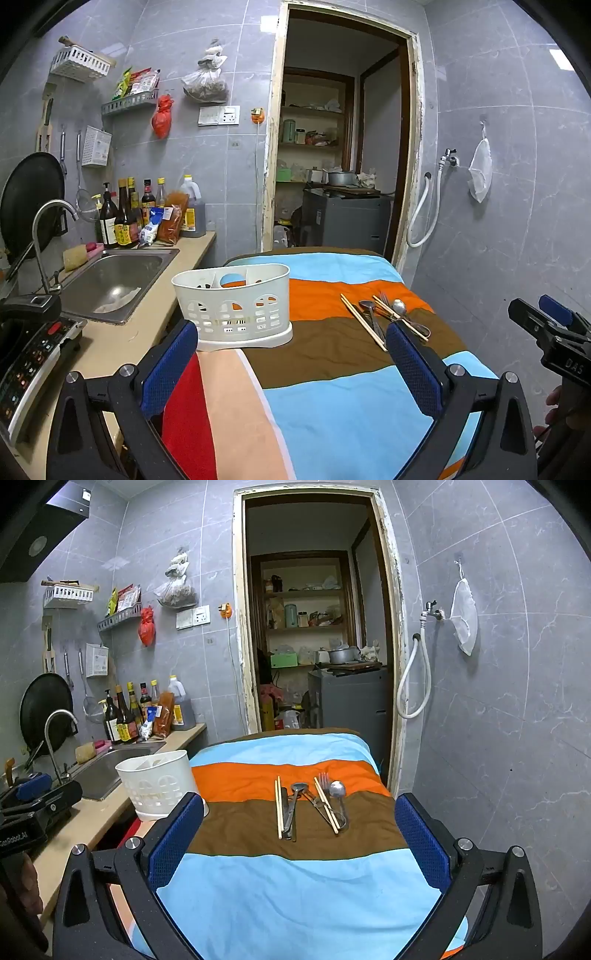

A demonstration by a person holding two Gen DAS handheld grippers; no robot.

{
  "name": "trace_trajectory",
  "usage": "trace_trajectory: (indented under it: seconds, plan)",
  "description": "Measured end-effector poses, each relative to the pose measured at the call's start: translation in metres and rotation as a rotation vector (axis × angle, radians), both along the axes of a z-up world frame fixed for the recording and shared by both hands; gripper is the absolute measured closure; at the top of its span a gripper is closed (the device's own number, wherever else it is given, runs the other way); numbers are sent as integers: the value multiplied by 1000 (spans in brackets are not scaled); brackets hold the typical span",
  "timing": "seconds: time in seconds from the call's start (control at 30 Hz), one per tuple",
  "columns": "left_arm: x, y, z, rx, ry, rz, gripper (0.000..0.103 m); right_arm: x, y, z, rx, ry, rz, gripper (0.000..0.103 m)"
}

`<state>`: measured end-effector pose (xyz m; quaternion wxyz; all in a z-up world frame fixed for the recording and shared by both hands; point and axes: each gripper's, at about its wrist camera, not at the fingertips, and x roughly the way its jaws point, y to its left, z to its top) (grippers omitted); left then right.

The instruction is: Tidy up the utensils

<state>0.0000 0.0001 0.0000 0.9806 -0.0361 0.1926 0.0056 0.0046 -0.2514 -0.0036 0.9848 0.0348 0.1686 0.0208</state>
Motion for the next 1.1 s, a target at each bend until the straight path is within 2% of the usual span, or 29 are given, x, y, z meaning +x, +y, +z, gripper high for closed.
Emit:
trace_trajectory:
  seconds: [1.1]
  plan:
    - [0,0,0,1,5,1,0,0,0,0,1,2,0,1]
